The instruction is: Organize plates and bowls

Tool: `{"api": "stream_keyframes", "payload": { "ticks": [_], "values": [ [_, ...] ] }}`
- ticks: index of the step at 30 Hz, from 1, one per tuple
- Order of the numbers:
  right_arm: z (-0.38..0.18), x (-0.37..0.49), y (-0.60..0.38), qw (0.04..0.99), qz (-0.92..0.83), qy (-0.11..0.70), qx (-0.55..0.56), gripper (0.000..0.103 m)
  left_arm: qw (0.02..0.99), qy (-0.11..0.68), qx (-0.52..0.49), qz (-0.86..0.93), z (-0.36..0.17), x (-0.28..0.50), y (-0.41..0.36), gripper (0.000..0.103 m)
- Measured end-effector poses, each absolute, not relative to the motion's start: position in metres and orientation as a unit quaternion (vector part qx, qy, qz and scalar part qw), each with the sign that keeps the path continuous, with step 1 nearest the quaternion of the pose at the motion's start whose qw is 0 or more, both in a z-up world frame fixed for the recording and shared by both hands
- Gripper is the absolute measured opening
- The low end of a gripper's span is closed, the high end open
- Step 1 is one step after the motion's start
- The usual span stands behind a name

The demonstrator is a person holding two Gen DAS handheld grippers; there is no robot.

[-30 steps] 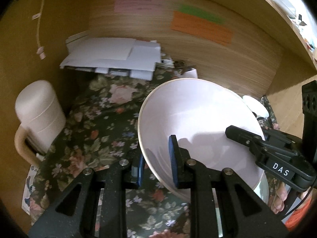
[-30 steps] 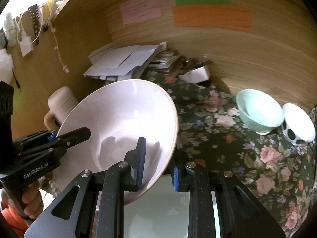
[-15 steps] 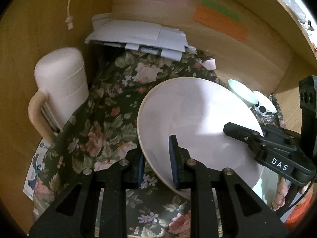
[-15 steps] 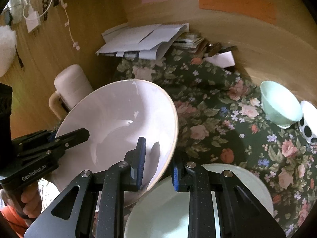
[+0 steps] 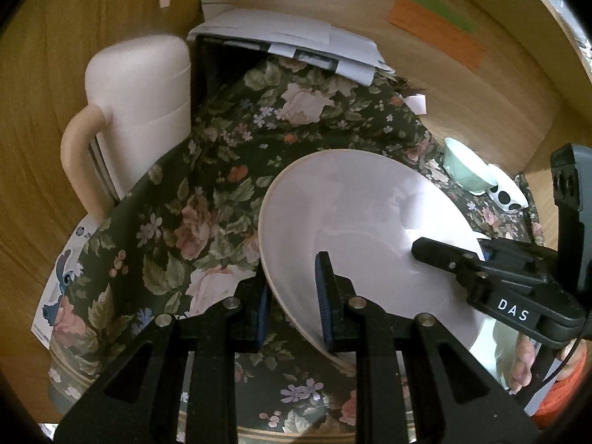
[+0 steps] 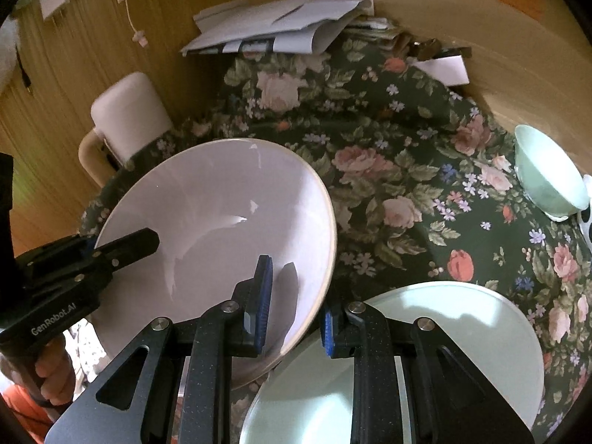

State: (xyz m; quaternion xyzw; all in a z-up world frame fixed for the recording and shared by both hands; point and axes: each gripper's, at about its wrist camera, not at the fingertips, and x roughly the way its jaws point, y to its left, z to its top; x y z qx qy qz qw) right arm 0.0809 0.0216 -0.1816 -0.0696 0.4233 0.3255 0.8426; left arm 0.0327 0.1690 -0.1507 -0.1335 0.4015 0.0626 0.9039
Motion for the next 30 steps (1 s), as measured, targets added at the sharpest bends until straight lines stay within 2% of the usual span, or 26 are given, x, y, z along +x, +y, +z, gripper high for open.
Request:
{"api": "stream_keyframes", "payload": {
  "ticks": [15, 17, 18, 21, 25, 30],
  "values": [
    [-0.185, 0.086, 0.022, 0.838, 0.322, 0.434, -0.078, 0.024, 0.898, 0.414, -0.137, 0.059, -0.166, 0.037, 0.177, 0.021],
    [-0.18, 0.084, 0.019, 0.843, 0.322, 0.424, -0.078, 0.031, 0.905, 0.402, -0.123, 0.074, -0.16, 0.035, 0.175, 0.022],
    [-0.176, 0.082, 0.016, 0.848, 0.32, 0.415, -0.077, 0.039, 0.909, 0.393, -0.115, 0.082, -0.156, 0.033, 0.175, 0.025],
    [-0.16, 0.075, 0.009, 0.865, 0.314, 0.383, -0.077, 0.054, 0.92, 0.366, -0.111, 0.086, -0.141, 0.028, 0.173, 0.048],
    [-0.14, 0.07, -0.002, 0.881, 0.312, 0.349, -0.068, 0.062, 0.932, 0.341, -0.091, 0.089, -0.123, 0.026, 0.162, 0.054],
    [-0.123, 0.068, -0.024, 0.895, 0.301, 0.324, -0.055, 0.063, 0.94, 0.323, -0.072, 0.079, -0.101, 0.028, 0.144, 0.06]
  ]
}}
